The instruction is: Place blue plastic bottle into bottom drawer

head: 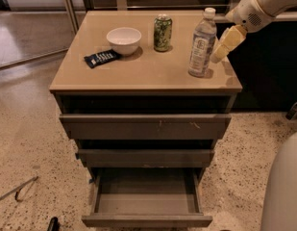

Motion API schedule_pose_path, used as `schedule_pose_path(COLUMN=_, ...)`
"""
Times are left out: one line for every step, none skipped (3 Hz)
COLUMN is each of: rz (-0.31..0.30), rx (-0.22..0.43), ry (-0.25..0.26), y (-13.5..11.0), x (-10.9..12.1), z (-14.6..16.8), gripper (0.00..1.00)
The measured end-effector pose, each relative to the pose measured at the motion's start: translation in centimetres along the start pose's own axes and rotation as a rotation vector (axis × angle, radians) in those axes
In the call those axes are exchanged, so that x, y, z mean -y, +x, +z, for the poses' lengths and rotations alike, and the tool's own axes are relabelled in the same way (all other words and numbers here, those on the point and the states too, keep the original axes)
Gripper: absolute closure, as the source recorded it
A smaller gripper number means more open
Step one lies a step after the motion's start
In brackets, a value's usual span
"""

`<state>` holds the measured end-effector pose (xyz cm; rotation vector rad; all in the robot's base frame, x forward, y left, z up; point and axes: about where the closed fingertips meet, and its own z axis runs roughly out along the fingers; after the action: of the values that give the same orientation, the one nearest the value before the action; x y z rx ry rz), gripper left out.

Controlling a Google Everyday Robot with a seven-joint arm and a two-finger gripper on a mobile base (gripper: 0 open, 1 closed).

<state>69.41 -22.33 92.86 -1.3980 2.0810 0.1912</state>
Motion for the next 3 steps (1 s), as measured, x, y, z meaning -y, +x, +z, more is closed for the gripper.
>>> schedule_pose_path(rz=0.03, rx=0.079, ry=-0.015, y=-1.1, x=0.5, z=1.3, gripper=0.0)
schedule_pose_path(rz=0.044, rx=0.124, ry=-0.016, y=-1.8, x=0.8, z=2.1, gripper=0.0)
schedule_pose_path(rz=0.055, rx=0.161, ry=-0.02, y=-2.8, x=0.9, z=2.9, gripper=0.0)
